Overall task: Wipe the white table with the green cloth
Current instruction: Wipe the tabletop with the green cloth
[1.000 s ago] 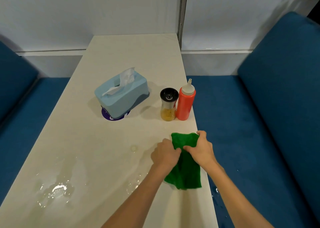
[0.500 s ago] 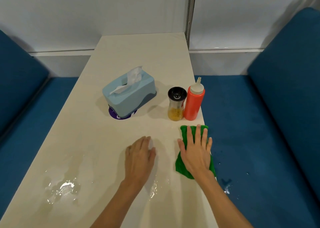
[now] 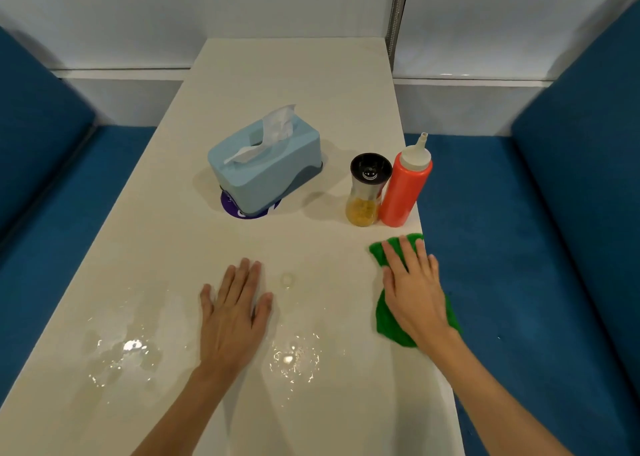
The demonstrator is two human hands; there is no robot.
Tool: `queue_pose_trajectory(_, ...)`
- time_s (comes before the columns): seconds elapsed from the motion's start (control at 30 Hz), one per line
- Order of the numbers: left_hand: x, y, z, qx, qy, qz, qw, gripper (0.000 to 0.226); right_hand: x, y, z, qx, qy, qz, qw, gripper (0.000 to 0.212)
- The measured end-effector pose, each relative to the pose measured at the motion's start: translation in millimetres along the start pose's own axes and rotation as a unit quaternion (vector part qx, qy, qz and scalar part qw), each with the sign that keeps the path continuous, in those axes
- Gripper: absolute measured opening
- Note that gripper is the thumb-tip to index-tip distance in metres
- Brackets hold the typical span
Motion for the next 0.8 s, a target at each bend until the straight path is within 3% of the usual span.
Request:
queue_pose_trajectory(0.1, 0, 0, 2, 0.002, 0.0, 0.011, 1.0, 0.059, -24, -6, -13, 0.007, -0.058, -0.012, 0.998, 0.057)
queue_pose_trajectory(0.2, -1, 1, 2, 0.004, -0.001, 0.016, 1.0, 0.059, -55, -10, -9, 0.014, -0.053, -0.015, 0.998, 0.055)
queue_pose_trajectory(0.33, -2, 1, 3, 0.004, -0.008, 0.023, 1.0, 0.059, -77, -18, 19, -0.008, 0.087, -0.021, 0.996, 0.051)
queue_pose_trajectory(0.43, -2, 1, 3, 0.004, -0.008, 0.027, 1.0, 0.058, -54, -15, 42, -0.037, 0.166, -0.021, 0.985, 0.053)
queue_pose_trajectory(0.6, -1, 2, 3, 0.006, -0.005, 0.025, 1.0, 0.059, -8, -2, 13, 0.001, 0.051, -0.026, 0.998, 0.055)
queue_pose_trajectory(0.7, -2, 1, 3, 0.004, -0.002, 0.024, 1.0, 0.059, -28, -8, -4, 0.008, -0.003, -0.025, 1.0, 0.056)
queue_pose_trajectory(0.8, -1, 2, 2, 0.005, -0.002, 0.027, 1.0, 0.059, -59, -14, -8, 0.006, 0.006, -0.028, 1.0, 0.055)
Point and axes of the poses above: each hand's wrist, its own z-axis away from the middle knuckle, its own y-axis out of the back of the hand, x = y × z, the point moved 10 cm from there along -z, towards the middle knuckle, and after that the axes turned 1 degree about z, right-handed, at the moved point
